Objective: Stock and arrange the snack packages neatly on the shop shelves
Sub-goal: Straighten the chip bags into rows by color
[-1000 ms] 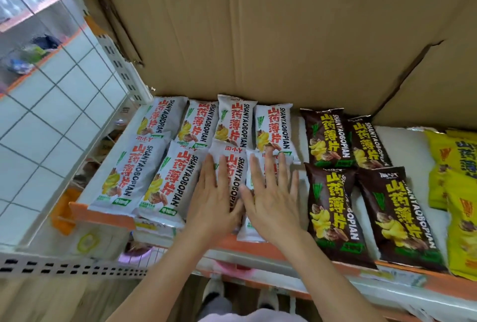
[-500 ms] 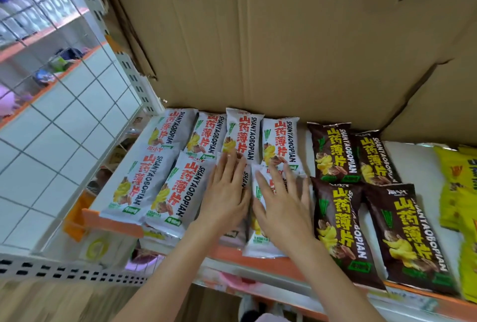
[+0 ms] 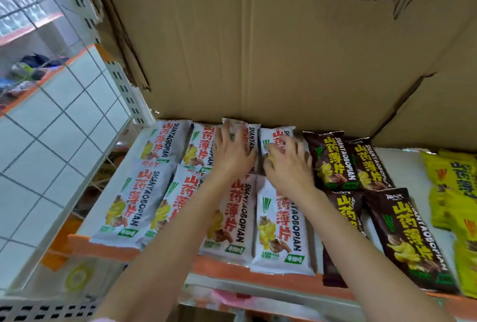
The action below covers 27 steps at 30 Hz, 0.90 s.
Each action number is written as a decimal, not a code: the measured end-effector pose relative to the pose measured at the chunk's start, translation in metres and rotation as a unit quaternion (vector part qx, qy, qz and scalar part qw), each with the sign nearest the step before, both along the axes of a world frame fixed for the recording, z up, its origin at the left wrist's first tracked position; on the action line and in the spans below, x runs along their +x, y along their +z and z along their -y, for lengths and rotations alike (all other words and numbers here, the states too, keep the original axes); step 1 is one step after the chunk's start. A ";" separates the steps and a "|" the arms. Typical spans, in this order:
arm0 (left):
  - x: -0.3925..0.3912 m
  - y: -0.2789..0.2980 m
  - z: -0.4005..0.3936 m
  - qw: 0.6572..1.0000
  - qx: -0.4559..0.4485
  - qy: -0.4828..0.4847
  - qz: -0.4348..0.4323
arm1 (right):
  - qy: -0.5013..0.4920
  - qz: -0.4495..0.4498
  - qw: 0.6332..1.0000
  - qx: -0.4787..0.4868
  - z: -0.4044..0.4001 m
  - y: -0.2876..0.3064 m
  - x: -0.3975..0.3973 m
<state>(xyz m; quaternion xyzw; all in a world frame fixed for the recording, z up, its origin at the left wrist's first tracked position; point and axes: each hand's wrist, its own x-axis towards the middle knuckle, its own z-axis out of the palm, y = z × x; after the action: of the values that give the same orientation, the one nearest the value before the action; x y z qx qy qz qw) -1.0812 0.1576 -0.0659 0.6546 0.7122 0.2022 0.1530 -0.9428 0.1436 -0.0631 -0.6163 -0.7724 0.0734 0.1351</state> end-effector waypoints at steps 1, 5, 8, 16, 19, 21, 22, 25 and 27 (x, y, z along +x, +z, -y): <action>-0.001 -0.004 -0.008 1.000 -0.022 -0.014 -0.016 | 0.002 -0.003 1.000 -0.027 -0.011 -0.002 0.001; -0.001 -0.017 -0.016 0.998 -0.025 -0.052 -0.028 | -0.001 0.011 0.993 -0.118 -0.030 -0.015 0.002; -0.006 -0.021 -0.017 0.997 -0.008 -0.077 -0.020 | -0.061 0.022 0.989 -0.135 -0.026 -0.018 -0.007; -0.012 -0.023 -0.024 0.992 -0.069 -0.108 -0.022 | -0.096 0.091 0.978 -0.159 -0.029 -0.013 -0.020; -0.014 -0.014 -0.028 0.986 -0.126 -0.111 -0.018 | -0.037 0.080 0.976 -0.198 -0.038 -0.003 -0.008; -0.012 -0.004 -0.031 0.980 -0.160 -0.103 -0.056 | 0.015 0.039 0.974 -0.222 -0.045 0.009 0.009; -0.009 0.001 -0.031 0.980 -0.159 -0.093 -0.082 | 0.041 0.014 0.977 -0.211 -0.046 0.015 0.019; 0.016 0.018 -0.020 0.992 -0.067 -0.060 -0.088 | 0.069 -0.084 0.986 -0.124 -0.038 0.026 0.055; 0.048 0.025 -0.005 0.997 0.009 -0.075 -0.027 | 0.049 -0.096 0.992 -0.066 -0.029 0.025 0.085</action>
<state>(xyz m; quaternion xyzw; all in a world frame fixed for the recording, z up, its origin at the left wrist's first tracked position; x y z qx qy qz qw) -1.0336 0.1623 -0.0411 0.7128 0.6629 0.1787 0.1432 -0.8576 0.1729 -0.0379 -0.5756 -0.7782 0.1902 0.1640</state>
